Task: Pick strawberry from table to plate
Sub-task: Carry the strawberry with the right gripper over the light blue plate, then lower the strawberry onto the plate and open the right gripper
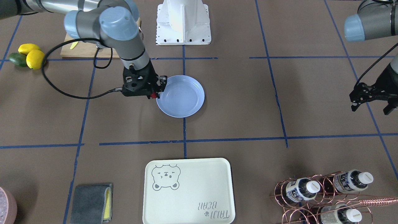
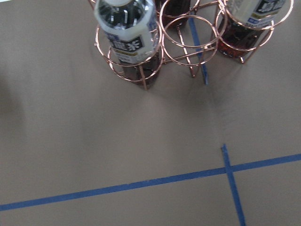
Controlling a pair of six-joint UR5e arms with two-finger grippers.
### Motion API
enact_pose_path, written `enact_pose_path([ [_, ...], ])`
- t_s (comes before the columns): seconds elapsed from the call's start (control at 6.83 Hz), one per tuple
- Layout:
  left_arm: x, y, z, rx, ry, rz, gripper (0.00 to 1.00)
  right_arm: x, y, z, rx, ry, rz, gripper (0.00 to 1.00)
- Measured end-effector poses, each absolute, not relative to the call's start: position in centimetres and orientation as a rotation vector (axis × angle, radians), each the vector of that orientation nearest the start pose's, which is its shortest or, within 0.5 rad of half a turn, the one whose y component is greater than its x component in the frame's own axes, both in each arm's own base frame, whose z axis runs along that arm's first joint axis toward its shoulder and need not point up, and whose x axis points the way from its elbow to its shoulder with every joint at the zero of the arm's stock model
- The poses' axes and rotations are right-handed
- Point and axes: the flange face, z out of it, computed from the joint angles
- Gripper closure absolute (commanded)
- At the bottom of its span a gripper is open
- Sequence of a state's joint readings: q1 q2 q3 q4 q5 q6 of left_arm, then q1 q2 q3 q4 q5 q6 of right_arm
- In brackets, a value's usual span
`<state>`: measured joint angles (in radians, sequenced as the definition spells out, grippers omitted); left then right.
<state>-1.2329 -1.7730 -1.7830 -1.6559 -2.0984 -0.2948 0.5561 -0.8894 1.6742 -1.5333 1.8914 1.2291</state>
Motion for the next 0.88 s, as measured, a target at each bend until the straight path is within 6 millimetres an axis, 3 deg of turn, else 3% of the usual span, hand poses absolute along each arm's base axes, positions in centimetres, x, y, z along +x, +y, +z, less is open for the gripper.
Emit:
enact_pose_path([
  [0.15, 10.0, -57.0, 46.1, 0.301, 0.629, 0.189, 0.0, -56.5, -43.8, 19.6, 0.085, -0.841, 0.061, 1.0],
  [0.44, 9.2, -57.1, 47.2, 0.296, 0.621, 0.196, 0.0, -60.9, -43.0, 18.6, 0.078, -0.814, 0.041, 1.0],
  [0.88, 9.1, -57.2, 47.4, 0.294, 0.62, 0.195, 0.0, -63.5, -43.2, 19.6, 0.07, -0.772, 0.038, 1.0],
])
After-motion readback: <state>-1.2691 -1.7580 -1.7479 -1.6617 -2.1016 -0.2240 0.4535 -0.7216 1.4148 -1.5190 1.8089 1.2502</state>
